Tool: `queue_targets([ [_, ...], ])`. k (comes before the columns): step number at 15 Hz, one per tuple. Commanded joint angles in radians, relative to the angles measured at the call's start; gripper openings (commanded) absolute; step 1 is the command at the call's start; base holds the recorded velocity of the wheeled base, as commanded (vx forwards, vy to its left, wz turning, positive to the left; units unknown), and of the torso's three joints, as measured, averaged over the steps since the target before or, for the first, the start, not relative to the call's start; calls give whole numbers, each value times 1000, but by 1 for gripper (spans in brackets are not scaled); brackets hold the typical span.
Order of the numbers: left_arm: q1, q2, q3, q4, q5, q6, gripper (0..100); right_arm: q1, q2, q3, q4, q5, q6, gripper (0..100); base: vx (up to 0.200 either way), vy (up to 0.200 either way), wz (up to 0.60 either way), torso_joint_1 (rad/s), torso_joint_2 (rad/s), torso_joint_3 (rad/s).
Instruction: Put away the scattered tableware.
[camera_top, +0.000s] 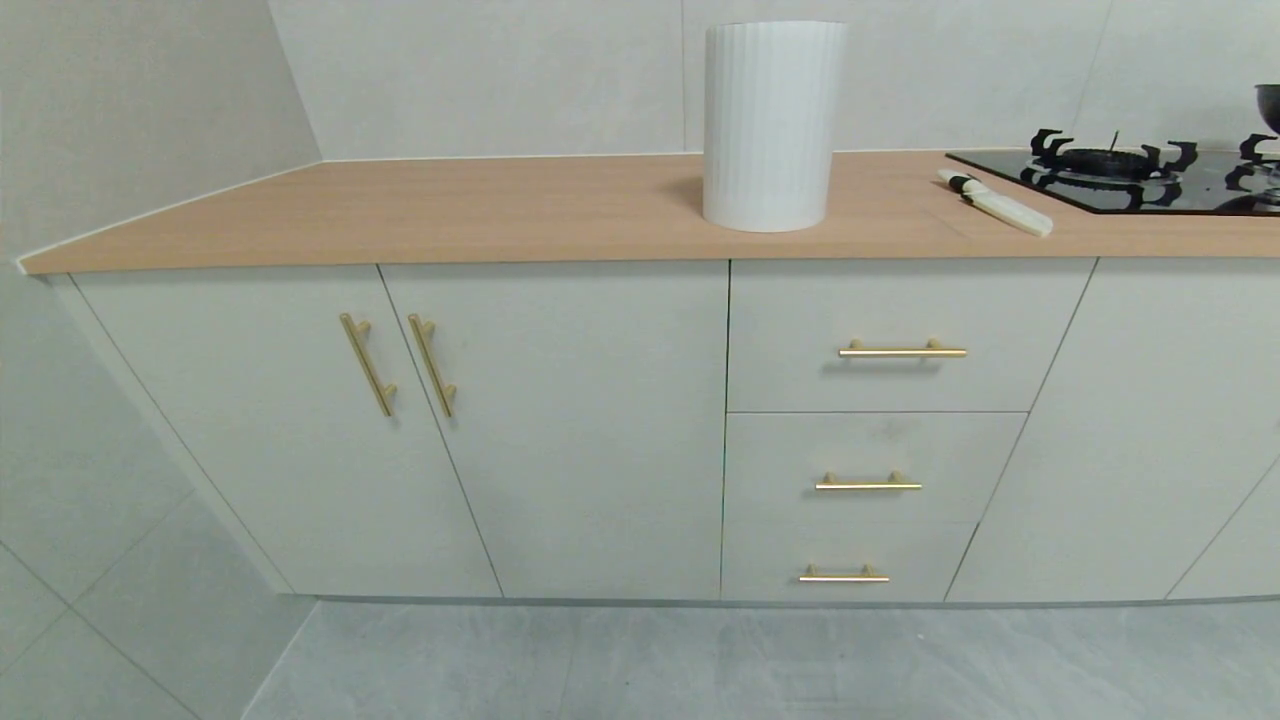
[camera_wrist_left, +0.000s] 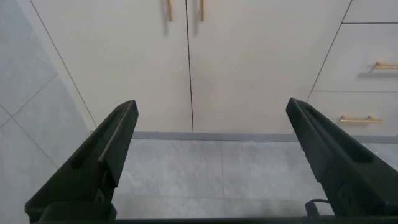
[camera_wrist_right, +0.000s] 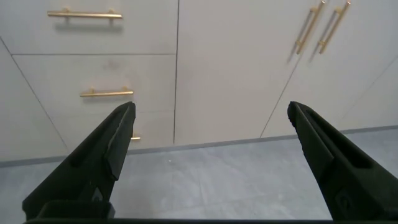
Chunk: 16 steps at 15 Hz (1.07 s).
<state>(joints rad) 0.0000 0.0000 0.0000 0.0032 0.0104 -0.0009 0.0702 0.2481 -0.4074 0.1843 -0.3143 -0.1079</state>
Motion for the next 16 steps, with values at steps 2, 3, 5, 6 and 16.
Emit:
queue_targets([
  [2,0,0,0,0,0,-1,100,-56,-211,87,20,27,-16,100,0,0,0,0,0,0],
  [3,0,2,0,0,0,1,100,-63,-247,107,20,61,-26,100,0,0,0,0,0,0],
  [5,0,2,0,0,2,1,100,-64,-248,162,-42,147,-15,100,0,0,0,0,0,0],
  [6,0,0,0,0,0,-1,100,-64,-248,202,-83,167,-10,100,0,0,0,0,0,0],
  [16,0,0,0,0,0,-1,100,-64,-248,407,-241,394,114,100,0,0,0,0,0,0],
])
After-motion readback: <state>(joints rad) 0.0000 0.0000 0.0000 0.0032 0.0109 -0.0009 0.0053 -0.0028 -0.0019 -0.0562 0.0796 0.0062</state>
